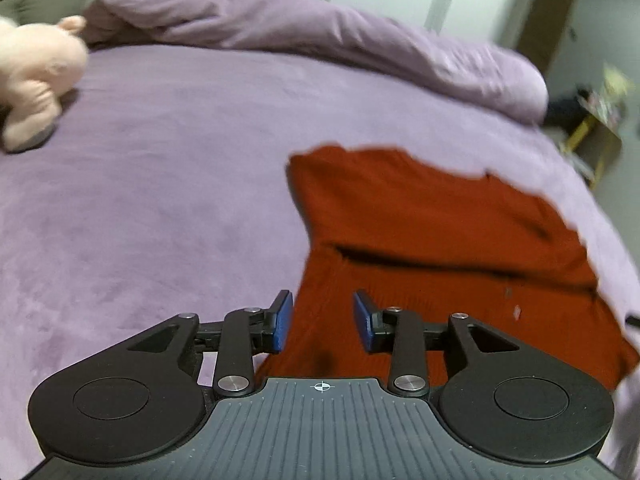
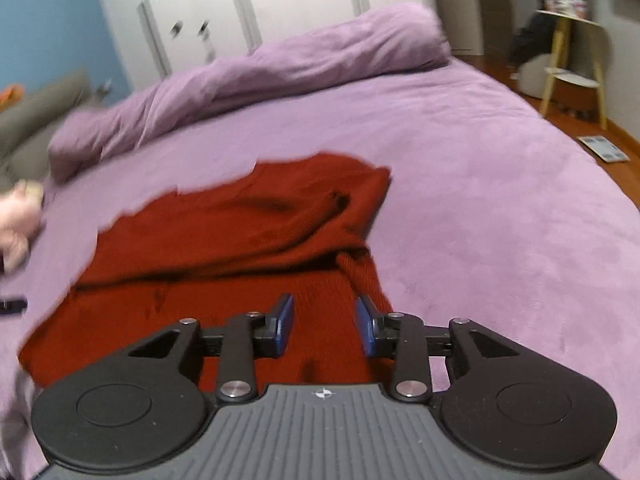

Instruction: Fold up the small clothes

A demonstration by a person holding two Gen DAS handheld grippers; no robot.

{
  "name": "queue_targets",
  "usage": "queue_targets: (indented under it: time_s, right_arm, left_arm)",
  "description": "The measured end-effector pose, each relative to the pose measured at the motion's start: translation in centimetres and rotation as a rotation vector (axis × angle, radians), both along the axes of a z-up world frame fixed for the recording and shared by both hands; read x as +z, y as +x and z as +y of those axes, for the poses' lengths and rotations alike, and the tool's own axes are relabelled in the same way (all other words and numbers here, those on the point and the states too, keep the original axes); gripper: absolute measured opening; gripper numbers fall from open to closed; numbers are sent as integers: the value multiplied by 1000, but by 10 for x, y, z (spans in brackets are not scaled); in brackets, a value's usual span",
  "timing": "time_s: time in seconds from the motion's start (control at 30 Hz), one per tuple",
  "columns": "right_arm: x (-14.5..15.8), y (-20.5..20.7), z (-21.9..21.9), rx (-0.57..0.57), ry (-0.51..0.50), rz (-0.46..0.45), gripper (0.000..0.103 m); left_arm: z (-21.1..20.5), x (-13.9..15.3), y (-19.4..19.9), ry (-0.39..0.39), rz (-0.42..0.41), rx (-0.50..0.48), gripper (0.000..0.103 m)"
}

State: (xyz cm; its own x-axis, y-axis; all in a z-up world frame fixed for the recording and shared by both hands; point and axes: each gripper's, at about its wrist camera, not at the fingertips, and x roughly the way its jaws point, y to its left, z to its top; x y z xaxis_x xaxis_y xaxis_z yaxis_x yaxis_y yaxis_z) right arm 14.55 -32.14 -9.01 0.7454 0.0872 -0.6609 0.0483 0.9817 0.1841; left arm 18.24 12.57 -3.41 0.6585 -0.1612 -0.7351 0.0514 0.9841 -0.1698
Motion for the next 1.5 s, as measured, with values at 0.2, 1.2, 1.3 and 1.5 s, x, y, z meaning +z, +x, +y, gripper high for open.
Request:
queue_targets:
  time_s: [0.2, 1.2, 1.3, 1.5]
  right_arm:
    - [-16, 13, 7, 76, -79, 66, 33]
    - [34, 40, -17, 27, 86, -144, 5]
    - [30, 66, -18, -33, 58, -157, 5]
    - [-7, 112, -10, -35, 13, -30, 6]
  left_arm:
    - [-19, -19, 11, 97, 34, -137, 44]
    - [-3, 37, 51, -39, -150, -92, 7]
    - [-4, 33, 81, -17, -153, -28, 7]
    - [-25, -21, 126, 50, 8, -27, 9]
